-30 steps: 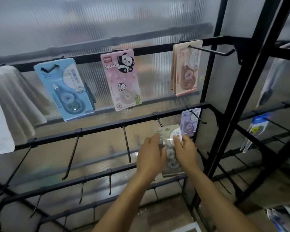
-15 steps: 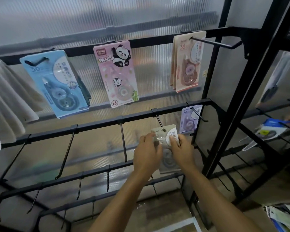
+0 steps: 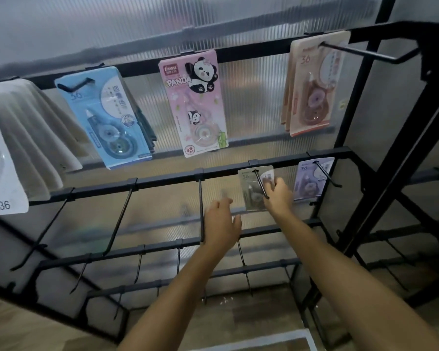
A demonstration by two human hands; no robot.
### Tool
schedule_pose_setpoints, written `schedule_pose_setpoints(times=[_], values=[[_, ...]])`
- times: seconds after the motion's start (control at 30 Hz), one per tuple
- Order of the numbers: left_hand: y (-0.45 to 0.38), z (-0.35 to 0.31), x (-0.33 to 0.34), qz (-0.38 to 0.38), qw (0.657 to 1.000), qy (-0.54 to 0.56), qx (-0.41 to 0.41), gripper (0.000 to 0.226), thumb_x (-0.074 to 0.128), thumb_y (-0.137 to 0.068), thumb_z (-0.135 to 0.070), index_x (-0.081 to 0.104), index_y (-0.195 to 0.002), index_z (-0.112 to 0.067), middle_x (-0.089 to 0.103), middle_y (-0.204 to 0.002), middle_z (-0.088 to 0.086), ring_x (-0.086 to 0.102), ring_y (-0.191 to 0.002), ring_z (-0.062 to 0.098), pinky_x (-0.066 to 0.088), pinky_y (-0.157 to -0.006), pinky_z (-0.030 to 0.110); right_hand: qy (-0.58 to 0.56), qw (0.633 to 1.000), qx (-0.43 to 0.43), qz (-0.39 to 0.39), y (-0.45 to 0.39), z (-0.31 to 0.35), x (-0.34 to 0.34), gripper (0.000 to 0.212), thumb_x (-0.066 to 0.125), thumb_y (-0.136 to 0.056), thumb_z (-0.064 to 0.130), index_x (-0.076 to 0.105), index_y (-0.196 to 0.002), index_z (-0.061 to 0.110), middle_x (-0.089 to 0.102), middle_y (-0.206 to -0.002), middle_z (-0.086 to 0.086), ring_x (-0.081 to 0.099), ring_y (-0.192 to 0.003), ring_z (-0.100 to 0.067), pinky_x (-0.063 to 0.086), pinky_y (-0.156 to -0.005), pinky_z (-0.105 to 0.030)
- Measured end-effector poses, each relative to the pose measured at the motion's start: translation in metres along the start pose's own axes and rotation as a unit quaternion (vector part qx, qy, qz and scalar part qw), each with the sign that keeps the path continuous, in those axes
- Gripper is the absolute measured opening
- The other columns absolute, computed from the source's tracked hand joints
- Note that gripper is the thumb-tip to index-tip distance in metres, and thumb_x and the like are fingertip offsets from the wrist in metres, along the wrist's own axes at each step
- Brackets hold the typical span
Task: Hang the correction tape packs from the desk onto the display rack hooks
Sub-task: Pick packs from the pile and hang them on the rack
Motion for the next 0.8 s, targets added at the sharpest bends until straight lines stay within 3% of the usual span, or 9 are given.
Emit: schedule_pose_setpoints(times=[0.17, 0.3, 0.43, 0.67, 0.8], values=[[0.010, 0.013, 0.005, -0.006, 1.000, -0.006, 0.002, 0.043, 0.055, -0.095, -0.023, 0.044, -0.136, -0.017, 0.049, -0.130, 0.001, 0.048, -0.105, 0.008, 0.033, -0.083, 0.017, -0.020, 0.995, 0.014, -0.099, 0.038, -0.014, 0.003, 0.049, 0.055, -0.093, 0.029, 0.038, -0.132, 0.005, 0.043, -0.126, -0.014, 0.046, -0.108, -0.025, 0.045, -0.083, -0.034], [0.030, 0.033, 0.009, -0.004, 1.000, -0.011, 0.017, 0.036, 0.054, -0.095, -0.025, 0.047, -0.130, -0.017, 0.054, -0.121, 0.002, 0.054, -0.099, 0.010, 0.038, -0.075, 0.018, -0.026, 0.999, -0.027, -0.019, 0.084, -0.025, 0.031, 0.034, 0.051, -0.095, 0.023, 0.048, -0.125, 0.009, 0.047, -0.120, -0.008, 0.050, -0.107, -0.021, 0.048, -0.087, -0.034], [0.058, 0.072, 0.000, -0.002, 0.999, -0.036, -0.017, 0.045, 0.057, -0.094, -0.029, 0.045, -0.136, -0.019, 0.052, -0.131, 0.001, 0.049, -0.119, 0.014, 0.036, -0.093, 0.021, 0.021, 0.995, -0.081, 0.051, 0.130, -0.017, 0.065, 0.018, 0.049, -0.096, 0.019, 0.059, -0.108, 0.010, 0.056, -0.108, -0.006, 0.052, -0.098, -0.015, 0.039, -0.079, -0.023], [0.139, 0.164, -0.071, -0.048, 0.991, -0.064, -0.109, 0.044, 0.049, -0.096, -0.027, 0.046, -0.138, -0.015, 0.052, -0.136, 0.007, 0.049, -0.122, 0.022, 0.041, -0.098, 0.032, 0.044, 0.959, -0.206, 0.191, 0.236, 0.043, 0.147, 0.026, 0.050, -0.097, 0.016, 0.060, -0.119, 0.009, 0.060, -0.122, -0.006, 0.053, -0.114, -0.021, 0.039, -0.093, -0.024], [0.216, 0.226, -0.125, -0.086, 0.979, -0.063, -0.171, 0.040, 0.046, -0.098, -0.027, 0.049, -0.135, -0.014, 0.055, -0.131, 0.009, 0.052, -0.117, 0.025, 0.044, -0.091, 0.034, 0.030, 0.921, -0.285, 0.265, 0.329, 0.086, 0.197, 0.020, 0.052, -0.095, 0.011, 0.065, -0.111, 0.010, 0.062, -0.107, 0.000, 0.055, -0.101, -0.016, 0.033, -0.076, -0.013]])
Point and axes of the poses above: each hand's wrist, its own y-axis away from the middle knuckle, its own x-axis out of the palm, z = x × y, the point moved 7 cm from there along -y, towards the middle knuckle
